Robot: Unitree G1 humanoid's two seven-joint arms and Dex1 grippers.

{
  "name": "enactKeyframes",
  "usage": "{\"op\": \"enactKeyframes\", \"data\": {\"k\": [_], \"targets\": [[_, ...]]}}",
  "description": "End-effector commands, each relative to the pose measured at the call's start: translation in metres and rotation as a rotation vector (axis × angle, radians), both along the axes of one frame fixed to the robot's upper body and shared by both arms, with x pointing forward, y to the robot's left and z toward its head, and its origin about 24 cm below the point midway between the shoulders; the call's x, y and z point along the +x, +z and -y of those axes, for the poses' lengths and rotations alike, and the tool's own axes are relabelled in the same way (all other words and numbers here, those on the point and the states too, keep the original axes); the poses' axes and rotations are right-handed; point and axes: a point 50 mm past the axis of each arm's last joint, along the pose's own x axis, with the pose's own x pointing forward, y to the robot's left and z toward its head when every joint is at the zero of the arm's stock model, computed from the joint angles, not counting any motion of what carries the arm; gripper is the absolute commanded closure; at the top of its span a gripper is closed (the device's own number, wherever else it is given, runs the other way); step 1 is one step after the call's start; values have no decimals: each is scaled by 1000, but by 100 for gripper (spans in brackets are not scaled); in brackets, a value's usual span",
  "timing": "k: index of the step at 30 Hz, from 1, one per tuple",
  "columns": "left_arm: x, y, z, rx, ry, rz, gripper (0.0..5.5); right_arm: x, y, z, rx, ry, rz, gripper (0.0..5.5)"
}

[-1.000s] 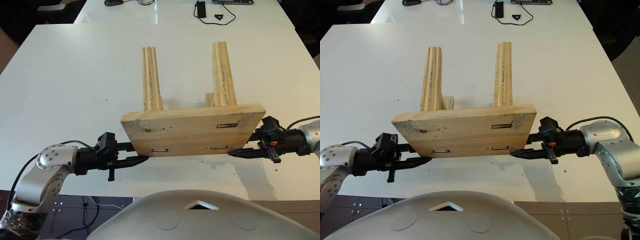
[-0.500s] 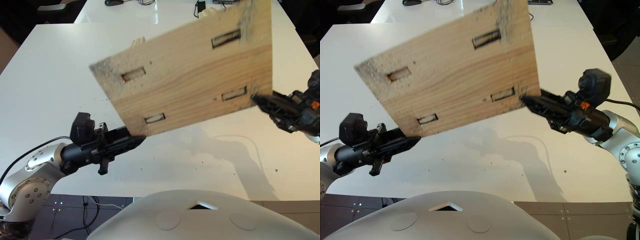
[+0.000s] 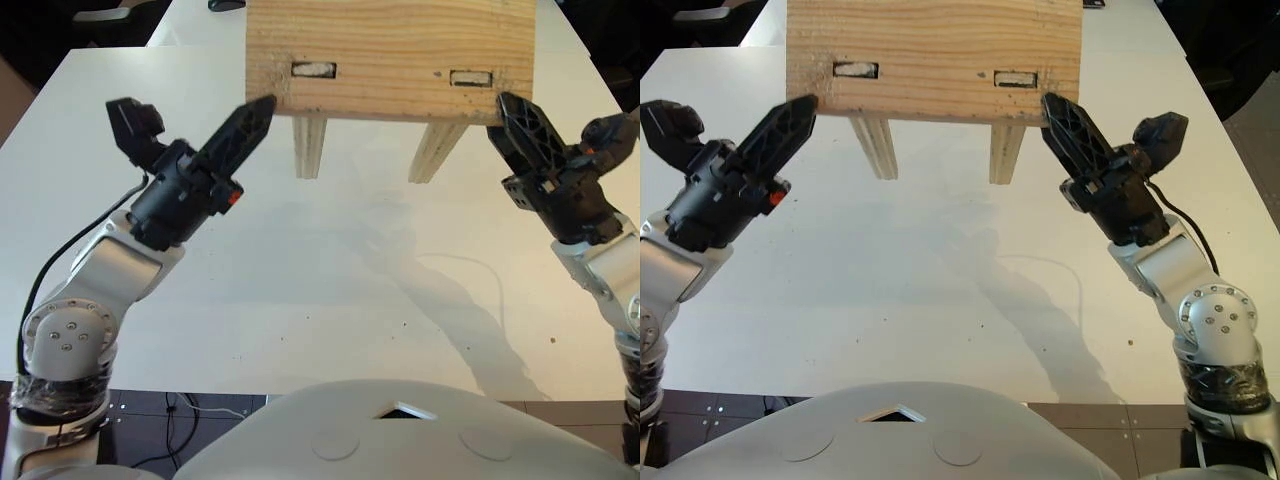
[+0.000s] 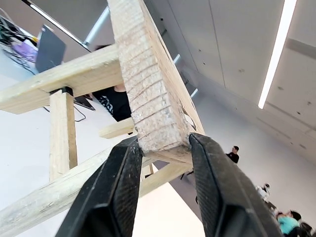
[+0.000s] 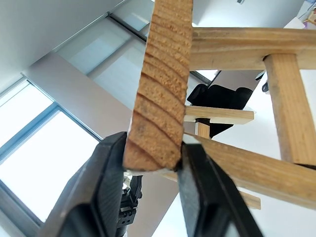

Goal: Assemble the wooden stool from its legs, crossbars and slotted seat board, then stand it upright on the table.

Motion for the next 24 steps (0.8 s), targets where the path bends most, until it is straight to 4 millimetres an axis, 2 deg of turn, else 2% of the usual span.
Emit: {"op": "enactKeyframes", "data": {"k": [1,7,9,12,17,18,19,21,24], "targets": [[21,16,5,7,201,-103,405,1,34,-50,-193,134,31,406],[40,5,5,53,303,-257,395,28,30,-54,-224,-10,-157,406],[47,-4,5,113,349,-321,394,41,17,-52,-293,-86,-270,406],[55,-8,12,170,370,-364,393,61,-10,-41,-362,-206,-455,402],[66,-26,19,286,393,-475,393,77,-34,-28,-442,-278,-568,396],[68,-32,19,309,393,-498,355,79,-38,-26,-455,-289,-580,396],[69,-36,19,333,390,-508,334,80,-40,-24,-463,-298,-587,358],[71,-44,17,357,392,-528,301,82,-42,-22,-455,-309,-590,320],[75,-43,13,318,401,-519,247,86,-35,-19,-406,-325,-565,266]]}}
